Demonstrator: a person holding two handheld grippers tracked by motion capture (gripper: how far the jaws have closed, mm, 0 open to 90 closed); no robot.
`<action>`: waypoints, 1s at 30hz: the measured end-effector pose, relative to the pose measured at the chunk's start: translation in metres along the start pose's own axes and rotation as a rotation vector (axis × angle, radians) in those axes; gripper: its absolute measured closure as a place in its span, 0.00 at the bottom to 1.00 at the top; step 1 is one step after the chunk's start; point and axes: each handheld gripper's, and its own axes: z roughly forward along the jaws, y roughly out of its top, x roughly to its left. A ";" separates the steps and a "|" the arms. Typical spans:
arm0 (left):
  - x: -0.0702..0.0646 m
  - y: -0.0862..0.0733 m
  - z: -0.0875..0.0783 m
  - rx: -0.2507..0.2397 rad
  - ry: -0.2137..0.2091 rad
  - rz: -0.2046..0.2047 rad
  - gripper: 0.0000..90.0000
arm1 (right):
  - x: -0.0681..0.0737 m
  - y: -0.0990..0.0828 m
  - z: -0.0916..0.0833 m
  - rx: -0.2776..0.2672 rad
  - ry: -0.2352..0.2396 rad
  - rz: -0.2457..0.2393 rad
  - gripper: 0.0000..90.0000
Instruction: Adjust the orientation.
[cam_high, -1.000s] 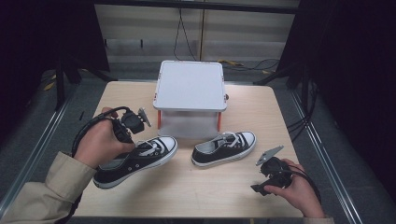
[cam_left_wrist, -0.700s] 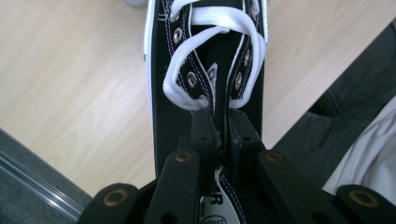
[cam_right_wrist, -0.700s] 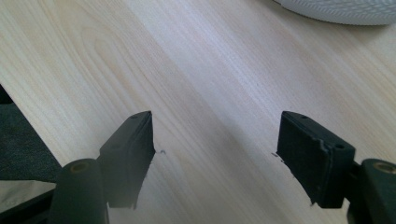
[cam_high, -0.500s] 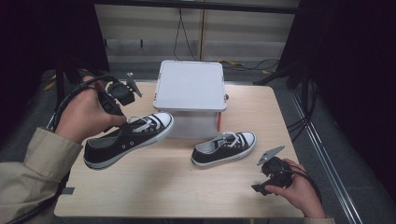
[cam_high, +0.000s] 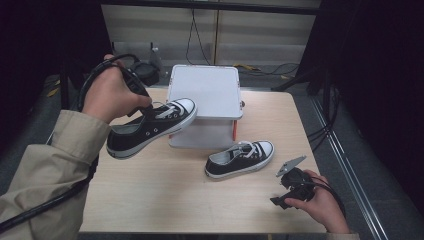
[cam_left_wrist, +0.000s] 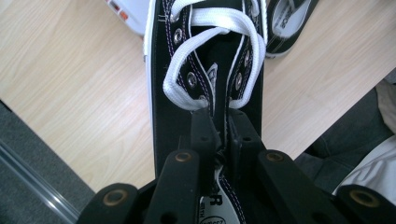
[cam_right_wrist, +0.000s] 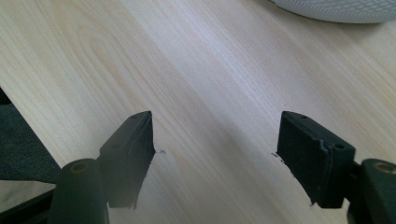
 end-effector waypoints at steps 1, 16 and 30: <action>0.000 0.004 0.001 -0.002 -0.003 -0.006 0.92 | -0.001 0.000 0.000 -0.003 -0.001 0.001 0.30; 0.010 0.060 0.008 -0.049 0.037 -0.041 0.92 | -0.002 -0.001 0.001 0.002 -0.004 -0.005 0.30; 0.037 0.115 0.051 -0.148 0.108 -0.124 0.92 | -0.005 -0.003 0.002 -0.008 0.015 -0.002 0.30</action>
